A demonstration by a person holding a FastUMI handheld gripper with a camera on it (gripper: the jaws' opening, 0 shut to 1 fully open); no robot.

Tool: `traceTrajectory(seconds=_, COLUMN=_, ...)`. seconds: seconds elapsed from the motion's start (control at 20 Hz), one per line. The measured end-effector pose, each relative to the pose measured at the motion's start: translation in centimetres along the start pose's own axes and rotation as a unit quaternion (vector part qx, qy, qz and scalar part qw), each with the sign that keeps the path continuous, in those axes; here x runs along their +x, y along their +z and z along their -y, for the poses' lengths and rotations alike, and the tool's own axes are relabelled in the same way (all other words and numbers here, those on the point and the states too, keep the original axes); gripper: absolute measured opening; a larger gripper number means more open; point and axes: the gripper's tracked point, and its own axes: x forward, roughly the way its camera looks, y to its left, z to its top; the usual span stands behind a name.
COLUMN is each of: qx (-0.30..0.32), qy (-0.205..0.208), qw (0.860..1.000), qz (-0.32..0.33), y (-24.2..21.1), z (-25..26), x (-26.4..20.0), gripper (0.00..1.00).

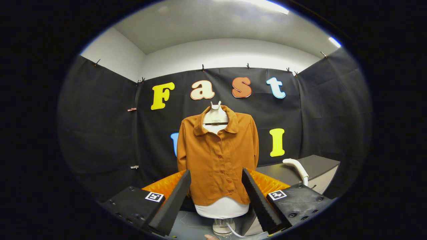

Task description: Iron the clothes twice with a garment steamer, once on the left side and once on the right side.

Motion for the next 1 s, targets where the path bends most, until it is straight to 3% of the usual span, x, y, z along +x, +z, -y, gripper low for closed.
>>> traceTrajectory(seconds=0.55, qx=0.0, qy=-0.046, qw=0.999, qz=0.005, y=-0.9, z=-0.5, x=1.5, gripper=0.97)
traceTrajectory(seconds=1.0, qx=-0.005, qy=-0.082, qw=0.997, qz=-0.003, y=-1.8, z=2.3, x=4.1, gripper=0.97)
